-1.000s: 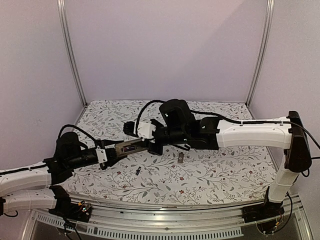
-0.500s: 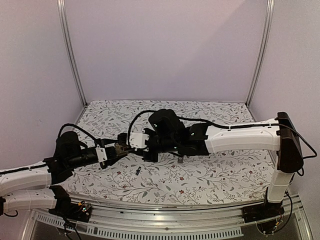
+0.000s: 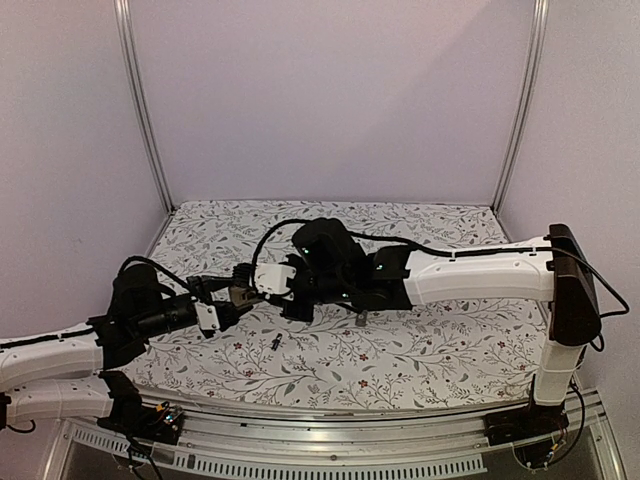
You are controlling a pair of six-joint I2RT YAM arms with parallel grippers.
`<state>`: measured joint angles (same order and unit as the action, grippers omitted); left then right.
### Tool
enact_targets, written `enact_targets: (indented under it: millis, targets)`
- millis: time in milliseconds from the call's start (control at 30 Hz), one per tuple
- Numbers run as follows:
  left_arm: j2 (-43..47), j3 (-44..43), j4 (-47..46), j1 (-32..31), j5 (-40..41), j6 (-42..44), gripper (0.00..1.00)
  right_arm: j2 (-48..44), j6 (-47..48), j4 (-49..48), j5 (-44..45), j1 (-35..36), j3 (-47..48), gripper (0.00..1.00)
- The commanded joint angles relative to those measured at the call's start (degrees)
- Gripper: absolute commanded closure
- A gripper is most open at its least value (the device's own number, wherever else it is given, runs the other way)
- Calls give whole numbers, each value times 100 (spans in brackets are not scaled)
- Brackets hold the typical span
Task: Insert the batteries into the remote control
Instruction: Adjust the battery in the battery compartment.
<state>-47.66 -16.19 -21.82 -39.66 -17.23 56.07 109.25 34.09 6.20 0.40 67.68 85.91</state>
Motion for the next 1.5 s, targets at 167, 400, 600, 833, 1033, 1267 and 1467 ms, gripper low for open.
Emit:
enact_targets:
  millis: [167, 400, 600, 833, 1033, 1267, 1467]
  targets:
    - [-213, -55, -241, -185, -375, -37, 100, 20, -348, -200, 73, -88, -232, 86]
    - [-296, -234, -219, -234, -655, -192, 100, 46, -211, -198, 283, -88, -247, 87]
    - [-366, -311, -165, -314, -953, -321, 100, 161, 3, -162, 429, -67, -87, 87]
    - [-344, -463, -349, -330, -1074, -987, 100, 347, 154, -128, 619, -1, 83, 82]
    - [-229, -404, -516, -320, -1069, -1099, 100, 338, 247, -151, 541, -5, 37, 100]
    - [-85, -284, -22, -323, -1228, -537, 100, 76, 253, -229, 680, -7, -230, 100]
    - [-207, -229, 117, -319, -924, -340, 100, -362, 225, -234, 366, -9, -403, 100]
